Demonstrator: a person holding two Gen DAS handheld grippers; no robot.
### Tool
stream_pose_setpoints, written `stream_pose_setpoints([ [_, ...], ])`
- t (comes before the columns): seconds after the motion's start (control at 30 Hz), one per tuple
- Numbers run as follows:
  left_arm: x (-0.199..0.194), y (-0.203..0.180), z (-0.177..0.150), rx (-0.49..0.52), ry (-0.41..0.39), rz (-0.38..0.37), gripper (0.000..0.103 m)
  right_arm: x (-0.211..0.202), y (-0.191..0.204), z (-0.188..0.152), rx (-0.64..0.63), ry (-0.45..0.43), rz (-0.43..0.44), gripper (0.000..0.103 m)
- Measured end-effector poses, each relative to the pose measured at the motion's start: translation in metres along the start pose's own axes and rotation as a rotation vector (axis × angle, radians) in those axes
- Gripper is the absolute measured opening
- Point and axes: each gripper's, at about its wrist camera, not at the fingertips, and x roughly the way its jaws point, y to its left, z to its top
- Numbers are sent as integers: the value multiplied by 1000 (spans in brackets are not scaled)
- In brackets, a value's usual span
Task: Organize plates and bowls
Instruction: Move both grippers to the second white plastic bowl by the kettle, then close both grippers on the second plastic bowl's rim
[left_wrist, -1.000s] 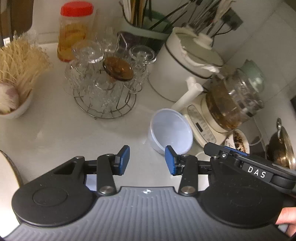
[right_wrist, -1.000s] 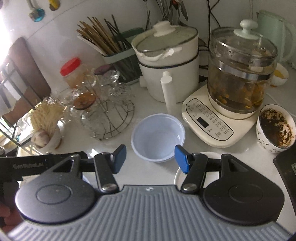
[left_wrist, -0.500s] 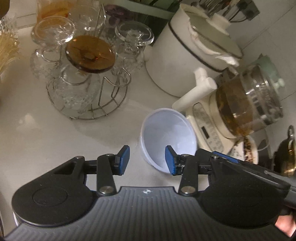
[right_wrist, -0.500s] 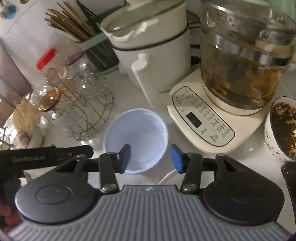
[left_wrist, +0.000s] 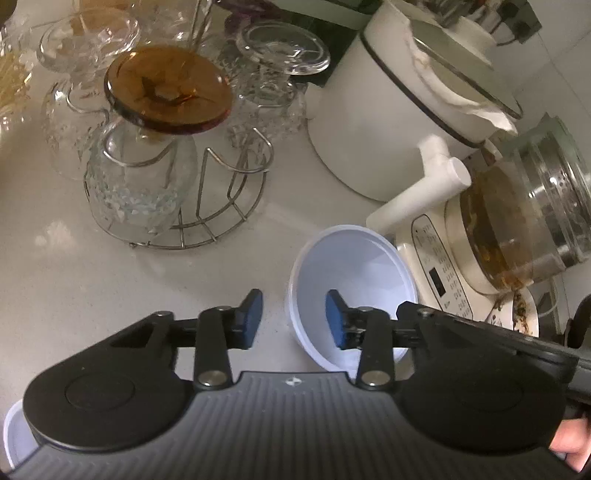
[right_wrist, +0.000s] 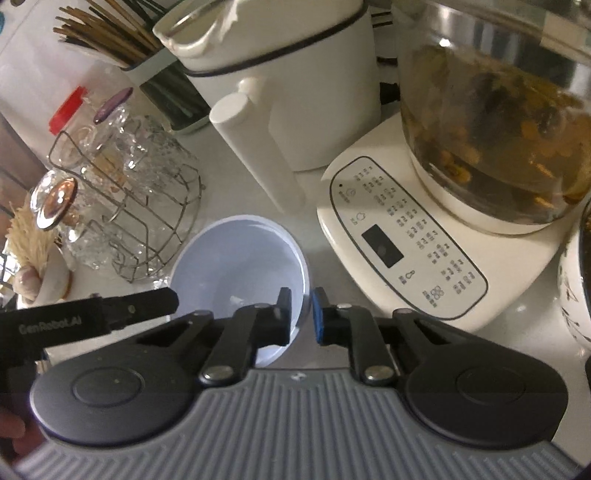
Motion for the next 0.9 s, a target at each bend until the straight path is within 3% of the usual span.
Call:
stream_pose_setpoints([
  [0.33,6,9,0,-21,-5,24,9,5,11,0,-66,3,5,8],
  [0.9,-16,13,-1,-21,14,20,7,-11,22,-3,-12,-7,17,8],
])
